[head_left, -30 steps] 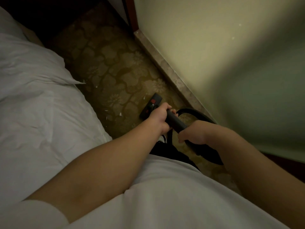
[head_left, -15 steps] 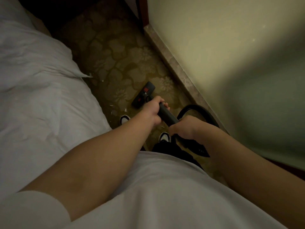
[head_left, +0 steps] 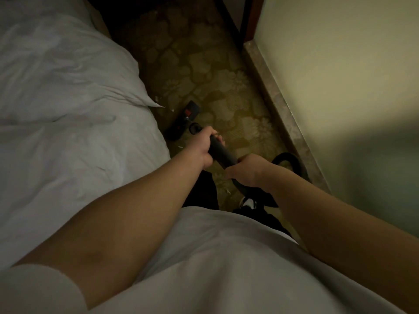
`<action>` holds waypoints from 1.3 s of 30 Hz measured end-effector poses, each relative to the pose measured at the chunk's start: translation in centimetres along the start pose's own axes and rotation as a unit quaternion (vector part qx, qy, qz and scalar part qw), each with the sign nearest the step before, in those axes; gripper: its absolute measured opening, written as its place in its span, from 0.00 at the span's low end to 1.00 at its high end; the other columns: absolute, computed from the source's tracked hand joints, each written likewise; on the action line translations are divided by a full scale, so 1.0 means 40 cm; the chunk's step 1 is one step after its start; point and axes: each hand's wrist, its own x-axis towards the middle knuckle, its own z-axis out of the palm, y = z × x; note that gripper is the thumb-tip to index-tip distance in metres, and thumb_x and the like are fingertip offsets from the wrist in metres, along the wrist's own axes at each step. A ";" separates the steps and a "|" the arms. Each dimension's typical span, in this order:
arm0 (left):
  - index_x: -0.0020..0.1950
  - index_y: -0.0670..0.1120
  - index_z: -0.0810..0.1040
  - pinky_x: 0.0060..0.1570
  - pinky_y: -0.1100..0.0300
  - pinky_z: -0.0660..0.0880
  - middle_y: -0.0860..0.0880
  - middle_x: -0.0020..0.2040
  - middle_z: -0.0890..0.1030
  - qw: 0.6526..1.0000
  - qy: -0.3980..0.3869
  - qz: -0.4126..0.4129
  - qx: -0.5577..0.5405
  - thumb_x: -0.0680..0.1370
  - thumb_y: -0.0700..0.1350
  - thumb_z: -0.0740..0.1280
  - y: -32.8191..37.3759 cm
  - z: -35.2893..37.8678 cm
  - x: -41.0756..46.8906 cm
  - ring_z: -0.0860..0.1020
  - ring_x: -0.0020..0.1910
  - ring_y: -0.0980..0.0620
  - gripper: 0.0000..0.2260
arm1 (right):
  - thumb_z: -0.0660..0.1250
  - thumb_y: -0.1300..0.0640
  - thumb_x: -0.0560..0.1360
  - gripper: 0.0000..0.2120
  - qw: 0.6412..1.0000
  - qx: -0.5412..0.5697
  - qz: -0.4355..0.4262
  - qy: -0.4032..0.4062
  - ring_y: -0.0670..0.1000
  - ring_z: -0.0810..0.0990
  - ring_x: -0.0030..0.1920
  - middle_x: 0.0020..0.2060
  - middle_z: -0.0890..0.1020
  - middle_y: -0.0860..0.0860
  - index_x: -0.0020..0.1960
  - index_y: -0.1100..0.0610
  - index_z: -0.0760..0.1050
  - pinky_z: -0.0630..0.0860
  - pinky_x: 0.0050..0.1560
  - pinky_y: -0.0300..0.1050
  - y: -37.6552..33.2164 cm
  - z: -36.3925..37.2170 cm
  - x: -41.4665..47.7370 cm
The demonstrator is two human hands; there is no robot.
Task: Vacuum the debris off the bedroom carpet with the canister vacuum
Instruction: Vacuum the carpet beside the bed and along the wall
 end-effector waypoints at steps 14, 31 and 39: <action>0.51 0.41 0.74 0.42 0.53 0.79 0.45 0.38 0.74 1.000 0.019 0.007 0.017 0.78 0.38 0.66 0.388 -0.157 0.122 0.75 0.35 0.51 0.03 | 0.74 0.52 0.77 0.10 0.998 0.063 0.002 -0.012 0.43 0.78 0.21 0.35 0.83 0.51 0.52 0.59 0.81 0.68 0.19 0.31 -0.410 0.024 0.126; 0.49 0.41 0.74 0.39 0.52 0.79 0.44 0.41 0.75 1.000 0.023 0.001 0.001 0.77 0.38 0.67 0.391 -0.179 0.152 0.77 0.38 0.49 0.03 | 0.74 0.52 0.76 0.12 0.998 0.047 0.016 -0.028 0.49 0.81 0.30 0.34 0.83 0.52 0.52 0.60 0.82 0.72 0.29 0.38 -0.422 0.032 0.169; 0.44 0.41 0.72 0.44 0.53 0.77 0.44 0.38 0.73 0.998 0.021 -0.018 -0.054 0.79 0.38 0.65 0.051 -0.047 0.050 0.74 0.36 0.49 0.05 | 0.73 0.52 0.77 0.10 0.997 -0.013 0.025 -0.079 0.55 0.82 0.35 0.40 0.83 0.56 0.49 0.59 0.78 0.78 0.34 0.44 -0.081 -0.008 0.074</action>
